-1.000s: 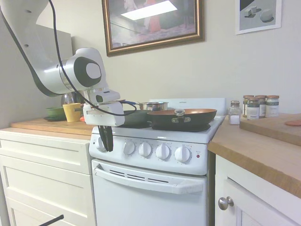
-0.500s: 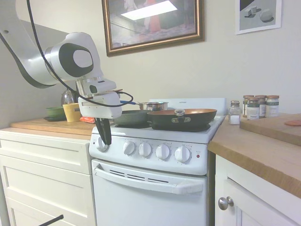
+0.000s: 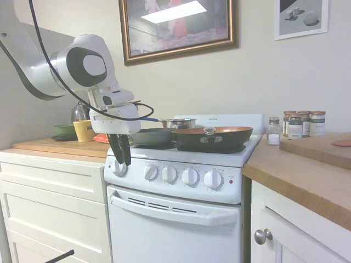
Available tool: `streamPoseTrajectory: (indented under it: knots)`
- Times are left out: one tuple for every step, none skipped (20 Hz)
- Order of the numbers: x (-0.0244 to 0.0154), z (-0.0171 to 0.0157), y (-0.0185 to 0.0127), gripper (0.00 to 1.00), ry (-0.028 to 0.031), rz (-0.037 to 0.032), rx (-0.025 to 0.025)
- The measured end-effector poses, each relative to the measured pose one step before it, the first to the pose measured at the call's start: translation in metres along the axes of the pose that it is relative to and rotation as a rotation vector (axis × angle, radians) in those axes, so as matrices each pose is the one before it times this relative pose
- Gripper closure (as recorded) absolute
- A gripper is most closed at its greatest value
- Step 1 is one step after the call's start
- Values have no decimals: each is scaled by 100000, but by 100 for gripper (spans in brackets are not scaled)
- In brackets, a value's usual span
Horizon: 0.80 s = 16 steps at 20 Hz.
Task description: Turn on the stove on the bottom left
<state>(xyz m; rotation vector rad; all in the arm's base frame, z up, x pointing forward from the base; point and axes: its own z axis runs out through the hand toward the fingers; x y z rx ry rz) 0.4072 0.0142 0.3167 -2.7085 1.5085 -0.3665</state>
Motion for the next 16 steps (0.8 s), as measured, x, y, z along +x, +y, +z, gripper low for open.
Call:
streamPoseTrajectory:
  knots:
    - [-64,-139,-50,0,200,-243,60]
    - [-69,-129,-42,0,176,-242,-39]
    - [-65,-105,-32,0,146,-228,-84]
    - [-48,-88,-29,0,139,-172,-29]
    - [-42,-50,-27,0,89,-147,6]
    - [-25,-14,-16,0,58,-85,-6]
    - [-14,-2,-8,0,30,-49,-17]
    - [-12,-3,-7,0,10,-37,2]
    - [-2,-1,-2,0,3,-7,2]
    - [-3,-2,-2,0,4,-11,3]
    - [-4,-1,-2,0,3,-11,0]
    - [1,1,1,0,0,2,-10]
    - [3,-1,4,0,0,8,-23]
    - [1,-15,1,0,24,-3,-14]
    - [7,-34,0,0,55,7,20]
    - [9,-48,-3,0,84,3,37]
